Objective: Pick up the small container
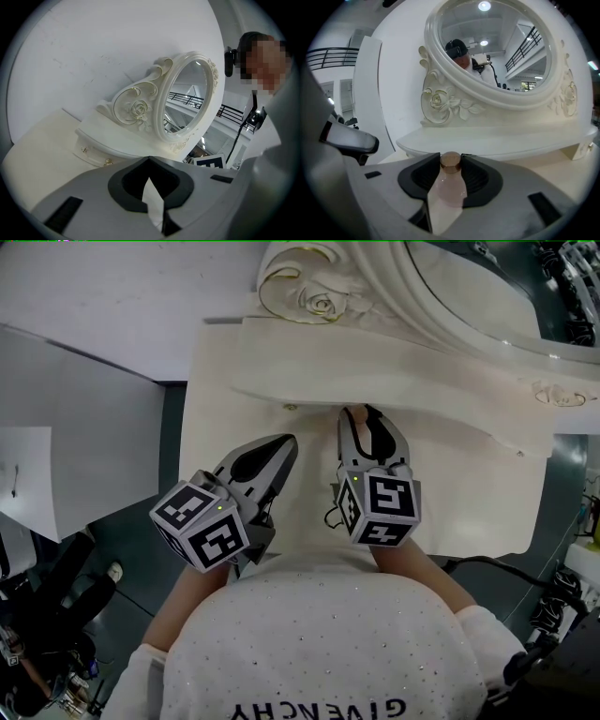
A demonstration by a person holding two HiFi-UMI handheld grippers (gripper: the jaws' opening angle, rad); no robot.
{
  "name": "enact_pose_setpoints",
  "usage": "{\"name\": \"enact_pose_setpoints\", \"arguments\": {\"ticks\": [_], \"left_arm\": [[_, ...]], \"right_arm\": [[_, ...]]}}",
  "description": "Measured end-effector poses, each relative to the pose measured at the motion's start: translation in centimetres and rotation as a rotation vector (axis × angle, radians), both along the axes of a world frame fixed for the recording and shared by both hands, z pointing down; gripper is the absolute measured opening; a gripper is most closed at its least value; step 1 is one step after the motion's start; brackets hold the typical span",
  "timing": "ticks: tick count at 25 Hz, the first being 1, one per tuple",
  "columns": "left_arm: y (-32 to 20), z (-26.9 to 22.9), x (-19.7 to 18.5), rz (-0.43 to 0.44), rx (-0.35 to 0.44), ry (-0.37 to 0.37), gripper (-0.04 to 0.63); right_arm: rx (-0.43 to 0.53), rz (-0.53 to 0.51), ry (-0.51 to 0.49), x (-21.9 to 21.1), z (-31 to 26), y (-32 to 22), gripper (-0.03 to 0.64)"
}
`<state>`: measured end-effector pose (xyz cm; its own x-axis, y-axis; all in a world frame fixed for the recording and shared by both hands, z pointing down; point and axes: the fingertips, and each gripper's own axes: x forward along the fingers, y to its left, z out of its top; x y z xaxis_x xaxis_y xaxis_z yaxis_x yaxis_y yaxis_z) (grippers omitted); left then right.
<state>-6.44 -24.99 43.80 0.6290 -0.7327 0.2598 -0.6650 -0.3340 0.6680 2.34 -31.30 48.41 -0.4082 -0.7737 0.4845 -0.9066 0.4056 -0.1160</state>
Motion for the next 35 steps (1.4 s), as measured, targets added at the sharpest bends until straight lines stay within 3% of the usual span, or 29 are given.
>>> {"name": "enact_pose_setpoints", "arguments": {"ticks": [7,11,15,19,28,35], "left_arm": [[0.7,-0.4,-0.6,-0.004,0.002,-0.005,0.002],[1.3,-0.3,-1.0,-0.011,-0.001,-0.011,0.002],[2.1,-0.1,-1.6,-0.021,-0.008,-0.018,0.002],[2.7,-0.3,-2.1,-0.029,-0.003,-0.019,0.002],[4.1,-0.7,-2.9,-0.028,0.01,-0.032,0.002],[5.3,-1.0,-3.2,-0.018,0.022,-0.039,0.002]], "right_arm": [[0.005,0.014,0.054,-0.3,0.2,0.2,0.149],[0.038,0.029,0.079,-0.5,0.2,0.2,0.187],[0.082,0.068,0.11,0.1,0.2,0.0,0.147],[0.101,0.086,0.125,0.2,0.1,-0.1,0.149],[0.095,0.025,0.128,0.4,0.1,0.1,0.146],[0.082,0.032,0.066,1.2,-0.1,1.0,0.146]]}}
